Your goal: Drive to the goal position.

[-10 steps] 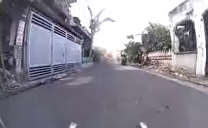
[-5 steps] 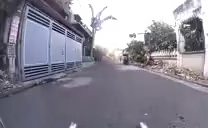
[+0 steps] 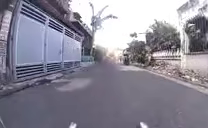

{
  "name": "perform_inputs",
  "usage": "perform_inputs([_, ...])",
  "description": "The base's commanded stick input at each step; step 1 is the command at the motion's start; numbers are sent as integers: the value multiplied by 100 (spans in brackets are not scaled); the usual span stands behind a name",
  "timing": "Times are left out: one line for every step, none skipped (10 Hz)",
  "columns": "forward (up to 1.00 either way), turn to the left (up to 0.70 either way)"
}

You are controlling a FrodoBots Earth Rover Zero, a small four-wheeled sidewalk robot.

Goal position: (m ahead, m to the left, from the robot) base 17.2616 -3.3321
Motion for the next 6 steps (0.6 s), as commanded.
perform_inputs([70,0])
perform_inputs([70,0])
perform_inputs([70,0])
perform_inputs([70,0])
perform_inputs([70,0])
perform_inputs([70,0])
